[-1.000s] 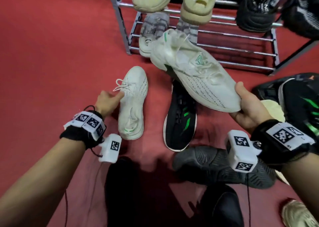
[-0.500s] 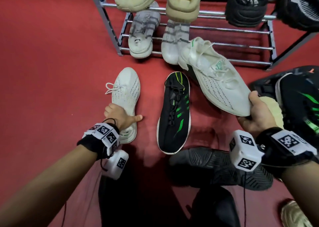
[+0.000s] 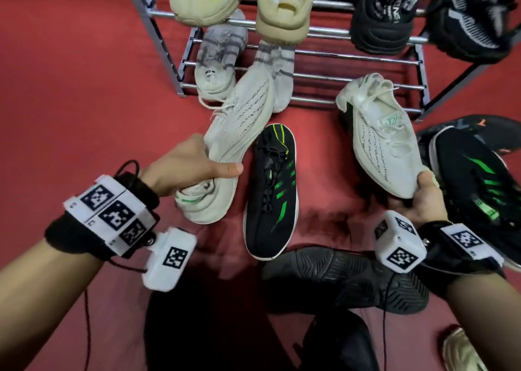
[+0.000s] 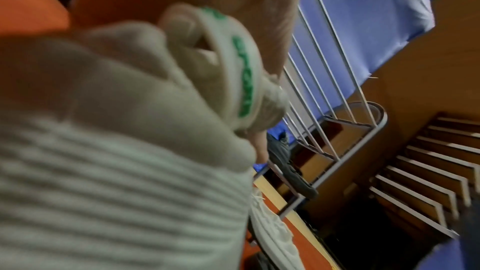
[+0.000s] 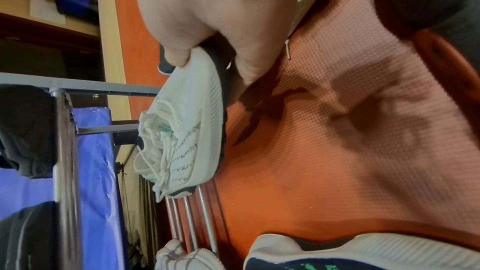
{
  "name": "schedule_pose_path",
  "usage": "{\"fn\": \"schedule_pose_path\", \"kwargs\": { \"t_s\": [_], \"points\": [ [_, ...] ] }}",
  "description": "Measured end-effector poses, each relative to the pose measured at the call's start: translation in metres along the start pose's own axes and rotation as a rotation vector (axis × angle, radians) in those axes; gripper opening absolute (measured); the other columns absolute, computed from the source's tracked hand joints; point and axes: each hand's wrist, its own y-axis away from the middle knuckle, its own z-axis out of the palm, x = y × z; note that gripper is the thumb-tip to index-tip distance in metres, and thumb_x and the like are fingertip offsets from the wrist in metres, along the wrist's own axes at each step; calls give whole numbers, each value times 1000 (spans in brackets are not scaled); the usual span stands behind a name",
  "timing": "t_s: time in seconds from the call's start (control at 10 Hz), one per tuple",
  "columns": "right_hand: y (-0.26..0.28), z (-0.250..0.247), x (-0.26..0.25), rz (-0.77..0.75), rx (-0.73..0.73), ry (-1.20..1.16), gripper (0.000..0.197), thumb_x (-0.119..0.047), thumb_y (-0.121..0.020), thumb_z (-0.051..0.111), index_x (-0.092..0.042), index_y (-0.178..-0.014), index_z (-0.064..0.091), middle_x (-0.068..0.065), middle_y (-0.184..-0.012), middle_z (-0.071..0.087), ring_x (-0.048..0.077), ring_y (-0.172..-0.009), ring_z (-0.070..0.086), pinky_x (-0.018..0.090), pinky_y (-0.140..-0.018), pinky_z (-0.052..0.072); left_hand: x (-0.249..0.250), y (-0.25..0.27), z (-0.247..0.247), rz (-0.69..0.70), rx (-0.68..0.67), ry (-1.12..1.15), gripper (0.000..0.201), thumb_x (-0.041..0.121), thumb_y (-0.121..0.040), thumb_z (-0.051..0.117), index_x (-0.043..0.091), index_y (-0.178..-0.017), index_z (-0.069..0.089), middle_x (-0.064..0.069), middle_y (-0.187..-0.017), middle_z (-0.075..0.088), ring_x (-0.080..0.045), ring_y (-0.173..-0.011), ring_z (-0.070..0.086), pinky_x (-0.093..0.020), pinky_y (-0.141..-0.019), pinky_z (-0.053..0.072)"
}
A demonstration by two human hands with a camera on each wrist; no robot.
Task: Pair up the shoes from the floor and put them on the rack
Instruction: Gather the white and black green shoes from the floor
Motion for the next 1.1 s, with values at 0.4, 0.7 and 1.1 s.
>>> {"fn": "schedule_pose_path", "kwargs": {
  "t_s": [0.4, 0.7, 1.1],
  "points": [
    [-17, 28, -16, -103, -22, -177, 20, -29, -96, 52, -15, -105, 63, 1, -87, 76, 14, -79, 73, 35, -65, 61, 108, -83, 63, -85, -136, -189, 62, 49, -59, 82, 15, -108, 65, 2, -104, 68, -15, -97, 63, -30, -92, 50],
    [-49, 64, -34, -197, -207, -179, 23, -26, -99, 40, -23, -107, 61, -3, -102, 73, 10, -88, 71, 30, -72, 59, 167, -160, 100, -128, 144, -252, 74, 58, -67, 72, 4, -115, 55, -13, -125, 56, -29, -112, 55, -39, -98, 46],
    [-116, 95, -53, -68, -47, 23, 35, -31, -96, 41, -11, -120, 56, 5, -110, 67, 15, -81, 67, 31, -70, 56, 156, -244, 119, -72, 283, -155, 73, 54, -77, 64, 0, -124, 55, -21, -126, 57, -36, -117, 54, -40, -98, 45]
  ]
}}
